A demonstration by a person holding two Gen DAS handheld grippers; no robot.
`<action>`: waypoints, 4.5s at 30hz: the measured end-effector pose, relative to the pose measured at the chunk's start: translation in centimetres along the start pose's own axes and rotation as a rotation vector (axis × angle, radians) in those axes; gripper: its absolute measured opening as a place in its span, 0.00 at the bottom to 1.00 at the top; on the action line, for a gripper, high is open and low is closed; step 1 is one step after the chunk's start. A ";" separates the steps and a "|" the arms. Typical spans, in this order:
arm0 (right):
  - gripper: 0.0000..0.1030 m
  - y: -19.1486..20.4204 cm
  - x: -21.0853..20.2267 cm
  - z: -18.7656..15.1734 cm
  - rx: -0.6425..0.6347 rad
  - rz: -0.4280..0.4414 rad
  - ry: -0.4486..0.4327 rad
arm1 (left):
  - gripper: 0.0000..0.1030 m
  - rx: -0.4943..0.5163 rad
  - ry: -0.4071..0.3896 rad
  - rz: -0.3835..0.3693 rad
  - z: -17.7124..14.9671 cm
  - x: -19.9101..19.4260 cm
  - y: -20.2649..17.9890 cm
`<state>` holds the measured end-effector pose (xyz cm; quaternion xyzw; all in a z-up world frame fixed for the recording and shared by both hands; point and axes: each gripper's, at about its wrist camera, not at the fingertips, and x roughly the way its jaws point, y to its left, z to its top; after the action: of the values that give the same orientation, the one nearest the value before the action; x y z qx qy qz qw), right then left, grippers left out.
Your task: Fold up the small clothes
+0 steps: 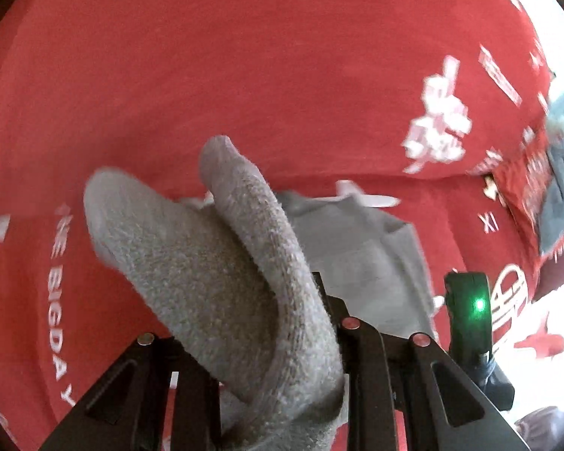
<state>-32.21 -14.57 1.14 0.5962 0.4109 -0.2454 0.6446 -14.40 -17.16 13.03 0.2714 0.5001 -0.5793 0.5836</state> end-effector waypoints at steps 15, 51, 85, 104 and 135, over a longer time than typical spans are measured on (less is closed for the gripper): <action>0.08 -16.0 -8.2 -0.5 0.329 0.309 -0.083 | 0.41 0.363 0.211 0.154 -1.0 12.5 -15.7; 0.13 -10.0 -13.0 3.9 0.035 0.157 -0.178 | 0.67 -0.118 0.136 0.244 -4.8 8.0 2.0; 0.08 -13.5 -10.6 -5.0 0.003 -0.123 0.016 | 0.82 -0.069 0.305 0.161 -13.3 8.1 -0.6; 0.48 -9.1 -13.3 0.2 -0.011 -0.180 -0.077 | 0.82 -0.104 0.279 0.271 -11.6 5.6 -3.6; 0.50 -13.4 -13.8 -1.4 0.117 -0.218 -0.038 | 0.82 -0.116 0.315 0.296 -10.0 6.7 -4.0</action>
<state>-50.77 -17.91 4.99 0.5797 0.4459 -0.3490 0.5859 -22.01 -11.65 4.54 0.3952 0.5722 -0.4081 0.5915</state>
